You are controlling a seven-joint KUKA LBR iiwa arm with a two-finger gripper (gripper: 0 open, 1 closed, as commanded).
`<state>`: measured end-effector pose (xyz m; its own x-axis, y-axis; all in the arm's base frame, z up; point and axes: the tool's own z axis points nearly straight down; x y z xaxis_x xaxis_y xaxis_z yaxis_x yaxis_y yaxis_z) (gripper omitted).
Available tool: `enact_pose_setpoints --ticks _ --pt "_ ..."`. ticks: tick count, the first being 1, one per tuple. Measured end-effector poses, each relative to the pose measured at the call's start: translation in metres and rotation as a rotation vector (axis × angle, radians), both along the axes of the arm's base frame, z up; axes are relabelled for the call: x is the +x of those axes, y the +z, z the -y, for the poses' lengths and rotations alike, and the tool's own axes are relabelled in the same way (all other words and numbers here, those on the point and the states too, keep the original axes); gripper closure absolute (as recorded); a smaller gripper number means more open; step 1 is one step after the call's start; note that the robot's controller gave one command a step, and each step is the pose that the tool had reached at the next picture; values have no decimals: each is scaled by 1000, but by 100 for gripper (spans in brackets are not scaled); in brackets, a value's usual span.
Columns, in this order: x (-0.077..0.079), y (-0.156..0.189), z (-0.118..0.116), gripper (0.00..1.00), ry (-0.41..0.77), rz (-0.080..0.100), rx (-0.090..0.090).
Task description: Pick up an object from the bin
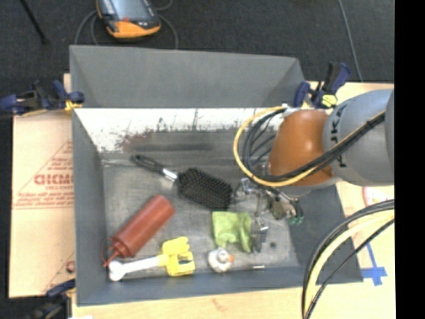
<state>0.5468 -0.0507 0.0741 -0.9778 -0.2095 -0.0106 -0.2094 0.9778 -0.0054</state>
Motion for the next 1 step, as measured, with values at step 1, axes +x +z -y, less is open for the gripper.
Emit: enact_pose_setpoints --ticks 1 --pt "7 -2 -37 100 266 -3 0"
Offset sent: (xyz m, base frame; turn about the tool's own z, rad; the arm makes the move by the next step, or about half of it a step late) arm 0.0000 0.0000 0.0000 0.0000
